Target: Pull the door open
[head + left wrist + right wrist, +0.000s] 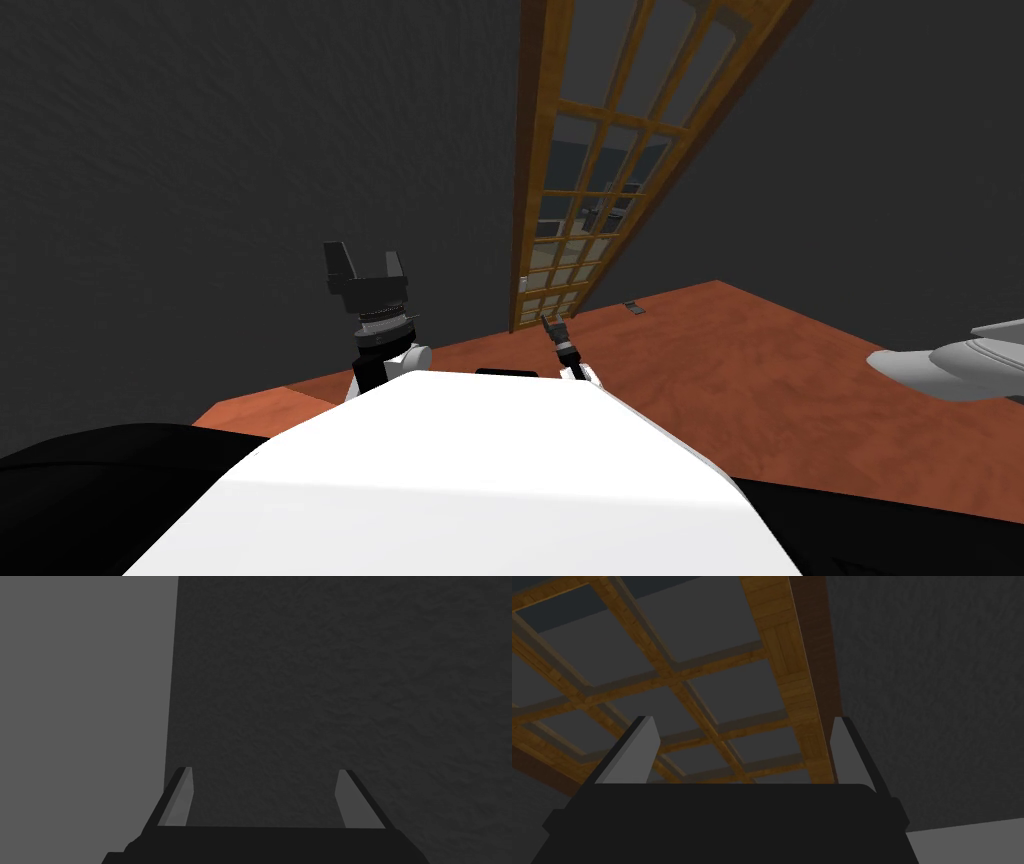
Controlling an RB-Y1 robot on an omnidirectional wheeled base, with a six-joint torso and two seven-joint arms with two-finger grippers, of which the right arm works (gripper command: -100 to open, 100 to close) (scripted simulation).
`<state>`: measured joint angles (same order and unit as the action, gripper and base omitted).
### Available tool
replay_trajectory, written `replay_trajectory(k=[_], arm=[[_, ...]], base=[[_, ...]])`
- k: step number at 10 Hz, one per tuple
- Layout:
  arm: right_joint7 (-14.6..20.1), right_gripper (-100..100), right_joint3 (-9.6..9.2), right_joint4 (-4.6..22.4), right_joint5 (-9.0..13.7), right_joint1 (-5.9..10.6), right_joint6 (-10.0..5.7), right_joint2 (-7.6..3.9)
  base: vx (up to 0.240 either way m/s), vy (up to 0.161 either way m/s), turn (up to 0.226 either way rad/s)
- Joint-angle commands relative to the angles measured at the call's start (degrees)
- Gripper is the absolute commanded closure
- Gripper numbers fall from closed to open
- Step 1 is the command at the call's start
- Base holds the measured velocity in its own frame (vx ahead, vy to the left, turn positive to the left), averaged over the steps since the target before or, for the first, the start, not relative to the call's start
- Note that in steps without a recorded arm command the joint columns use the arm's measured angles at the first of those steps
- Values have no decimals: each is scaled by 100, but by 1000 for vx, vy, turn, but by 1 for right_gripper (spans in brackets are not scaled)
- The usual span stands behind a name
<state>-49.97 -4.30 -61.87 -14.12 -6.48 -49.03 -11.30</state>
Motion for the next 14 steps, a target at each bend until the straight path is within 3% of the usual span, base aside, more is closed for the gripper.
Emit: replay_trajectory(k=[1, 14], arm=[[-141, -100, -9, 187, -25, 55, -59, -7], [-1117, -100, -52, 1731, -195, 555, -472, -173]], base=[[95, 69, -7], [118, 55, -11]])
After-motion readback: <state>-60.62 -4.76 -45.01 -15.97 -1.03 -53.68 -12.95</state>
